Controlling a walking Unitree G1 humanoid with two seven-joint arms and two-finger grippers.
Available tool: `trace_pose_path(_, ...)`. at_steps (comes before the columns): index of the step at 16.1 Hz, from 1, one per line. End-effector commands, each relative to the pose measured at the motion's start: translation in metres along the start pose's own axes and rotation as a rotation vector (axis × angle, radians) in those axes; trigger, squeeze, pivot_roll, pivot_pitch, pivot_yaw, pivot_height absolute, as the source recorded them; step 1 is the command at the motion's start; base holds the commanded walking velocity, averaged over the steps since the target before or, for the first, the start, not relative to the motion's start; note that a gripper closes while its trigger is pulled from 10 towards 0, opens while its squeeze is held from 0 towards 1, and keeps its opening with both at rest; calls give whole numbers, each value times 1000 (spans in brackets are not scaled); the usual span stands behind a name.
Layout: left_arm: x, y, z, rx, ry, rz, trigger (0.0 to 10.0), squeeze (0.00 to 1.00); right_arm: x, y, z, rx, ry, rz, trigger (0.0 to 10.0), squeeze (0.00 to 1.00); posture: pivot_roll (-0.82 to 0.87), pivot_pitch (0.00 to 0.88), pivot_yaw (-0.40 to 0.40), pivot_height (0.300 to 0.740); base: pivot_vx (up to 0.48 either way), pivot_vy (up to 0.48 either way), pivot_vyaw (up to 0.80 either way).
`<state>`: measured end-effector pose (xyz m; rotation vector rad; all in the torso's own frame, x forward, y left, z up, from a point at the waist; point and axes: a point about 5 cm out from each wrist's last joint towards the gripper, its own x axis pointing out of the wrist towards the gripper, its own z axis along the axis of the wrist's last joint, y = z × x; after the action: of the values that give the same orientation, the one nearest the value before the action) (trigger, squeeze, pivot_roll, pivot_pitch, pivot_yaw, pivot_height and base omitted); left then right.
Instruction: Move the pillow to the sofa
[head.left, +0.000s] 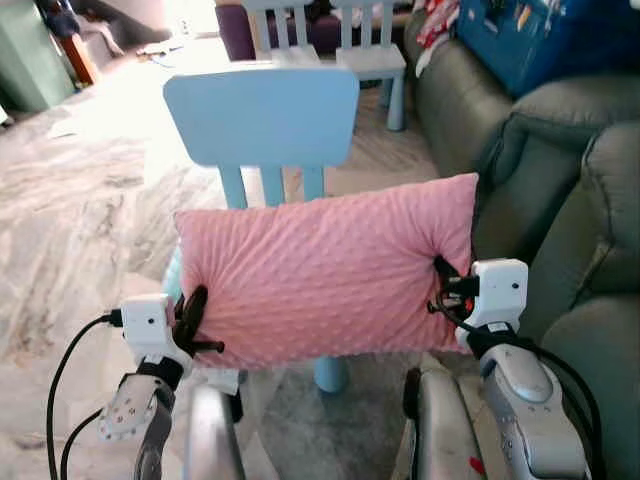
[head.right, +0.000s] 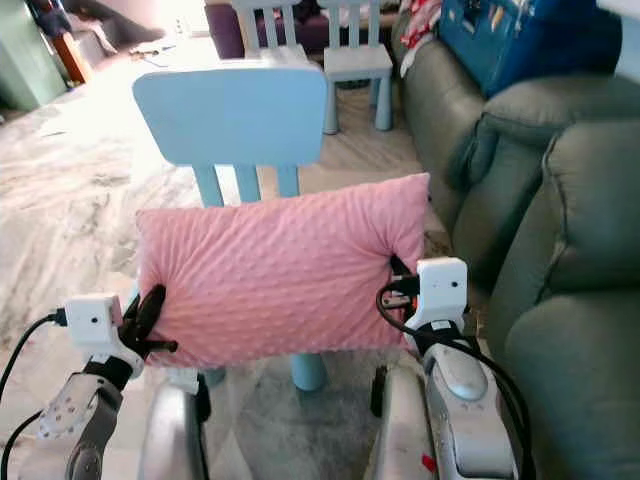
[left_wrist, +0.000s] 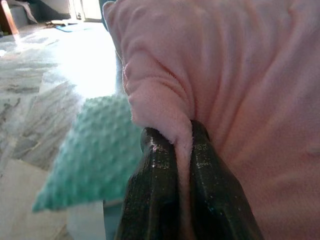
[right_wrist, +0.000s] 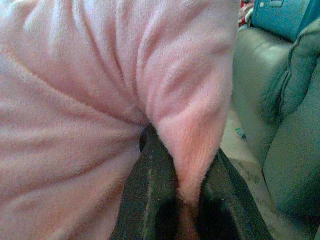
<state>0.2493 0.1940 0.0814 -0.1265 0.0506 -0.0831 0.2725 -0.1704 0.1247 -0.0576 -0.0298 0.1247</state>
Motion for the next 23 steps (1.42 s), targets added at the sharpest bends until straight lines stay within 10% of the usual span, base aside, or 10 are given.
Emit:
trace_pose_path(1,0,3,3,20,-1,10,10000,0,1,-2,10,-6,-39,-15,10000,0,-139,0,58,545,0,0,0)
trace_pose_path(17,5,1,1,47,34,10,10000,0,2,-2,10,-2,-39,-11,10000,0,-143,0,60,740,0,0,0)
trace_pose_path(23,6,1,-1,57,56,15,10000,0,1,-3,10,-6,-39,-8,10000,0,-147,0,62,740,0,0,0)
